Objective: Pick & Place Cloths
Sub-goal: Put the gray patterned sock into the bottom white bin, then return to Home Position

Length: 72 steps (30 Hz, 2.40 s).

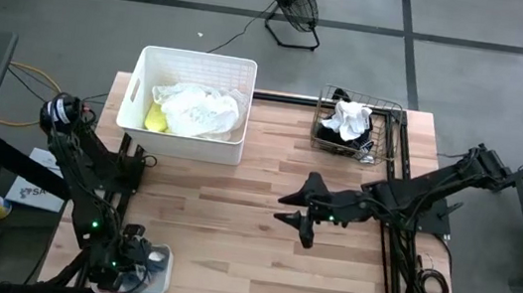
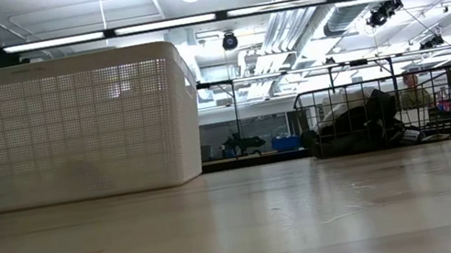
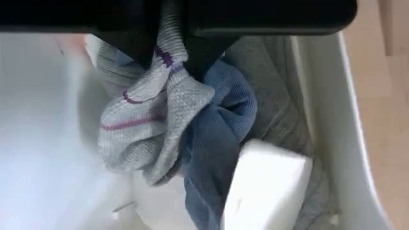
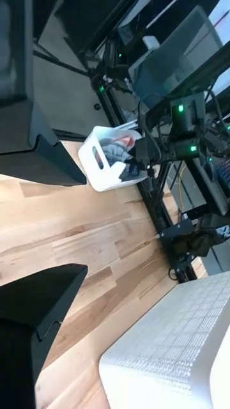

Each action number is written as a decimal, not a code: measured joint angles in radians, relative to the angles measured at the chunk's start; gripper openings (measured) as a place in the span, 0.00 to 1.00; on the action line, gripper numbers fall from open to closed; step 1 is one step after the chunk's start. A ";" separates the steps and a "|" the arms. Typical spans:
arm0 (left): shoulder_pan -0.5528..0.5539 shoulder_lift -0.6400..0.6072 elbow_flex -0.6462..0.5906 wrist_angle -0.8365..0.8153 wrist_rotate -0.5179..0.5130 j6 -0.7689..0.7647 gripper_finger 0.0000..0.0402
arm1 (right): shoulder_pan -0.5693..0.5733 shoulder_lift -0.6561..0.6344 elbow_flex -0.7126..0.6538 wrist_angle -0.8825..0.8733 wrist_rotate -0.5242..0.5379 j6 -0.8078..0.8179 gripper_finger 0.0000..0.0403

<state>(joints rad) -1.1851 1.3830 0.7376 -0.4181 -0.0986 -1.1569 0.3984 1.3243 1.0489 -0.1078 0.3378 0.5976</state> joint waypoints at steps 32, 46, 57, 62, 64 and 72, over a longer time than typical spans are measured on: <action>0.001 -0.346 0.002 0.019 -0.364 -0.358 0.58 | -0.028 -0.262 0.000 -0.238 -0.101 -0.151 0.51; 0.303 -0.532 0.002 0.118 -0.689 0.128 0.58 | -0.028 -0.526 -0.159 -0.257 -0.094 -0.124 0.51; 0.654 -0.546 0.002 0.340 -0.583 0.554 0.58 | -0.028 -0.792 -0.472 -0.050 -0.076 -0.071 0.51; 0.749 -0.581 0.002 0.340 -0.583 0.626 0.58 | -0.028 -0.902 -0.595 0.065 -0.079 -0.071 0.51; 0.784 -0.595 0.002 0.336 -0.583 0.655 0.58 | -0.028 -0.949 -0.635 0.082 -0.079 -0.076 0.51; 0.949 -0.612 0.002 0.316 -0.498 0.708 0.58 | -0.083 -1.139 -0.717 0.080 -0.106 -0.099 0.51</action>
<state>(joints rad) -0.2362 0.7712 0.7395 -0.1017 -0.5962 -0.4490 0.3150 0.1857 0.3322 -0.0275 0.2315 0.4985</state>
